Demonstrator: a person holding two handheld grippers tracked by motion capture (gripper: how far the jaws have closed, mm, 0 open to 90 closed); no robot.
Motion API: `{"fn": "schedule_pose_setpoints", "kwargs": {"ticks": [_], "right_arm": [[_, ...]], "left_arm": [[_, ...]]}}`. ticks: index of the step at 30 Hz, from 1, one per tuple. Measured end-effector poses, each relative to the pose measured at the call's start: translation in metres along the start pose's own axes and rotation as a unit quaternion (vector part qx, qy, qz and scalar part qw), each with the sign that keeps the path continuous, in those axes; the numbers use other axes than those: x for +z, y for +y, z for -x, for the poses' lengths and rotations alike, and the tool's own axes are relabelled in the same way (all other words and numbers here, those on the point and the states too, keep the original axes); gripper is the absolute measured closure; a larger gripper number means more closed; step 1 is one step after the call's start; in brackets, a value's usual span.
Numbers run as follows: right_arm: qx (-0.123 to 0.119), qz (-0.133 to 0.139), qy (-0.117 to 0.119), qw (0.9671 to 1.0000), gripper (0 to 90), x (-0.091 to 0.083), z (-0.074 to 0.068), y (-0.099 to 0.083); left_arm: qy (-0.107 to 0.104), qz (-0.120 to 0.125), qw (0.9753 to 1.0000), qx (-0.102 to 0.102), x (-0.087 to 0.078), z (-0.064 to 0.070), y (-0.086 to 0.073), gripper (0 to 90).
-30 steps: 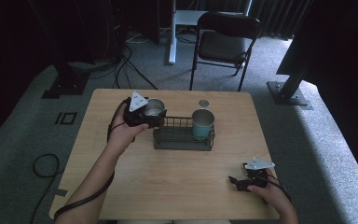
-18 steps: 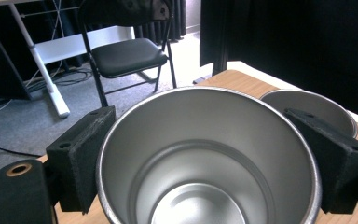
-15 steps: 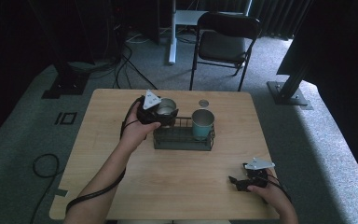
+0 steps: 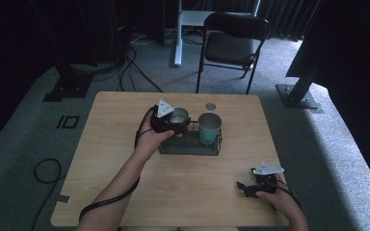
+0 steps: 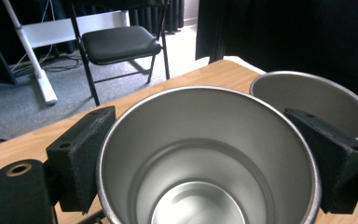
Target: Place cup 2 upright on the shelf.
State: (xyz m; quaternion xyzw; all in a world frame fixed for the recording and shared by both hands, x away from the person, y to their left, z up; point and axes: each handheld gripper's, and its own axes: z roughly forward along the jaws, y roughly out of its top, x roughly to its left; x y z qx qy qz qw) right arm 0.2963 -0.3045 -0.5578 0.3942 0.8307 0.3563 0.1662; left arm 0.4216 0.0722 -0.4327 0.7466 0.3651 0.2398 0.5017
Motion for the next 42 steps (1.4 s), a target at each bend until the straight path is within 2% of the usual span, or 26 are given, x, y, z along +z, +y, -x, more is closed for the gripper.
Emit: {"fn": "schedule_pose_setpoints", "kwargs": {"ticks": [11,20,24,28,31,33,34,37,38,42], "right_arm": [[0.000,0.000,0.000,1.0000,11.7,0.000,0.000,0.000],[0.000,0.000,0.000,1.0000,11.7,0.000,0.000,0.000],[0.000,0.000,0.000,1.0000,11.7,0.000,0.000,0.000],[0.000,0.000,0.000,1.0000,11.7,0.000,0.000,0.000],[0.000,0.000,0.000,1.0000,11.7,0.000,0.000,0.000],[0.000,0.000,0.000,1.0000,11.7,0.000,0.000,0.000],[0.000,0.000,0.000,1.0000,11.7,0.000,0.000,0.000],[0.000,0.000,0.000,1.0000,11.7,0.000,0.000,0.000],[0.000,0.000,0.000,1.0000,11.7,0.000,0.000,0.000],[0.000,0.000,0.000,1.0000,11.7,0.000,0.000,0.000]], "left_arm": [[0.006,-0.010,0.9999,-0.003,0.017,0.007,-0.023,14.1],[0.010,-0.019,0.9998,-0.004,0.023,0.007,-0.035,14.1],[0.010,-0.024,0.9997,0.002,0.025,0.007,-0.040,14.1],[0.014,-0.021,0.9997,0.006,0.026,0.007,-0.040,14.1],[0.015,-0.022,0.9995,0.019,0.027,0.008,-0.041,13.9],[0.013,-0.025,0.9996,0.011,0.026,0.008,-0.040,13.0],[0.012,-0.026,0.9996,0.007,0.025,0.008,-0.038,9.3],[0.015,-0.024,0.9995,0.010,0.022,0.007,-0.035,7.6],[0.017,-0.024,0.9995,0.009,0.020,0.006,-0.034,3.7],[0.009,-0.019,0.9997,0.011,0.014,0.005,-0.031,3.2]]}}
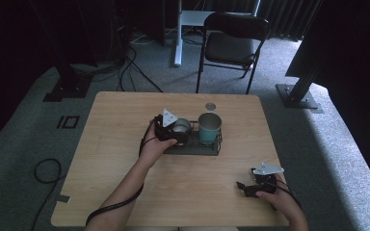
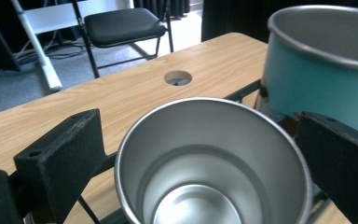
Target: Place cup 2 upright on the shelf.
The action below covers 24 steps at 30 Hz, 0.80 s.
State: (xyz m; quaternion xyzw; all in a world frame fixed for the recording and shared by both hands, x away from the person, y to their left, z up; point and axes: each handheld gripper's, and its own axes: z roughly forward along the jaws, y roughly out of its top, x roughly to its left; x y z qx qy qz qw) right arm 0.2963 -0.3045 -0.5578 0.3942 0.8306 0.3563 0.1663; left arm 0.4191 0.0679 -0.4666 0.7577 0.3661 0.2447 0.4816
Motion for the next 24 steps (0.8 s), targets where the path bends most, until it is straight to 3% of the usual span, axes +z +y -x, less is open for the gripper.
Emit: {"fn": "schedule_pose_setpoints", "kwargs": {"ticks": [9,24], "right_arm": [[0.000,0.000,0.000,1.0000,11.7,0.000,0.000,0.000],[0.000,0.000,0.000,1.0000,11.7,0.000,0.000,0.000]], "left_arm": [[-0.006,0.006,0.9999,-0.010,-0.018,-0.005,0.002,2.5],[0.014,0.010,0.9996,-0.020,-0.049,-0.028,-0.002,2.5]]}}
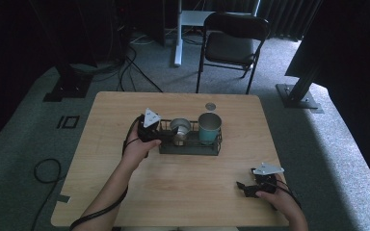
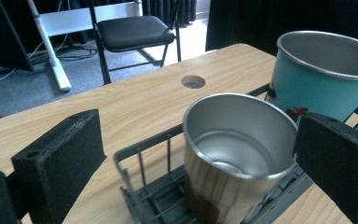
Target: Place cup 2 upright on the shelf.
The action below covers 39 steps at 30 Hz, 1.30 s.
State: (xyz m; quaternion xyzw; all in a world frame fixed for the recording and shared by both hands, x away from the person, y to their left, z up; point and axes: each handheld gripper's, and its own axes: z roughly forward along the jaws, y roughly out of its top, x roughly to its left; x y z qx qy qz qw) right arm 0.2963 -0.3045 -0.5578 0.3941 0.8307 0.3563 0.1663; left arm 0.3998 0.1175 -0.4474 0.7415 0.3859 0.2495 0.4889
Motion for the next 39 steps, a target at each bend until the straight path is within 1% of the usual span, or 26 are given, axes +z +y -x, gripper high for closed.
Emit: {"fn": "schedule_pose_setpoints", "kwargs": {"ticks": [1,5,7,10,12,16,25,28,36,39], "right_arm": [[0.000,0.000,0.000,1.0000,11.7,0.000,0.000,0.000],[0.000,0.000,0.000,1.0000,11.7,0.000,0.000,0.000],[0.000,0.000,0.000,1.0000,11.7,0.000,0.000,0.000],[0.000,0.000,0.000,1.0000,11.7,0.000,0.000,0.000],[0.000,0.000,0.000,1.0000,11.7,0.000,0.000,0.000],[0.000,0.000,0.000,1.0000,11.7,0.000,0.000,0.000],[0.000,0.000,0.000,1.0000,11.7,0.000,0.000,0.000],[0.000,0.000,0.000,1.0000,11.7,0.000,0.000,0.000],[0.000,0.000,0.000,1.0000,11.7,0.000,0.000,0.000],[0.000,0.000,0.000,1.0000,11.7,0.000,0.000,0.000]], "left_arm": [[0.001,-0.001,1.0000,0.002,-0.002,-0.002,0.000,2.5],[0.010,0.001,0.9999,-0.002,-0.008,-0.008,-0.003,2.5],[0.013,-0.001,0.9999,0.001,-0.011,-0.010,-0.004,2.5],[0.017,-0.001,0.9998,-0.007,-0.014,-0.015,-0.007,2.5],[0.024,0.000,0.9996,-0.013,-0.017,-0.018,-0.009,2.5],[0.033,-0.002,0.9993,-0.015,-0.023,-0.025,-0.013,2.5],[0.043,-0.007,0.9988,-0.023,-0.037,-0.039,-0.024,2.6],[0.046,-0.011,0.9987,-0.020,-0.040,-0.041,-0.028,2.5],[0.055,-0.019,0.9978,-0.031,-0.049,-0.050,-0.043,2.5],[0.059,-0.023,0.9975,-0.031,-0.054,-0.054,-0.048,2.6]]}}
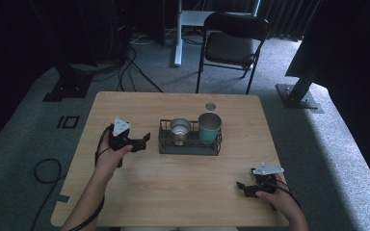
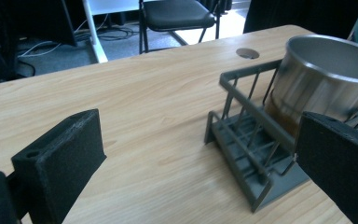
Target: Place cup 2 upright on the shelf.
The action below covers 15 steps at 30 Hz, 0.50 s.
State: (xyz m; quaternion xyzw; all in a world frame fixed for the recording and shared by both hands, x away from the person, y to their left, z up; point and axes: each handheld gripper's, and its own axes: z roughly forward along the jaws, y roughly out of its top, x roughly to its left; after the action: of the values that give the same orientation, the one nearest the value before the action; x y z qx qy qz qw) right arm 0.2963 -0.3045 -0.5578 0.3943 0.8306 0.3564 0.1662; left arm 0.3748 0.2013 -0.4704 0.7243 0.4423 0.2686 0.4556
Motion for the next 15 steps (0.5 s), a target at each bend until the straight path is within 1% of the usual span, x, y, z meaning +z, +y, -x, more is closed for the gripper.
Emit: {"fn": "schedule_pose_setpoints", "kwargs": {"ticks": [7,15], "right_arm": [[0.000,0.000,0.000,1.0000,11.7,0.000,0.000,0.000],[0.000,0.000,0.000,1.0000,11.7,0.000,0.000,0.000]], "left_arm": [[0.006,-0.007,0.9999,-0.007,-0.007,-0.008,-0.013,2.5],[0.014,-0.023,0.9995,-0.013,-0.014,-0.017,-0.030,2.5]]}}
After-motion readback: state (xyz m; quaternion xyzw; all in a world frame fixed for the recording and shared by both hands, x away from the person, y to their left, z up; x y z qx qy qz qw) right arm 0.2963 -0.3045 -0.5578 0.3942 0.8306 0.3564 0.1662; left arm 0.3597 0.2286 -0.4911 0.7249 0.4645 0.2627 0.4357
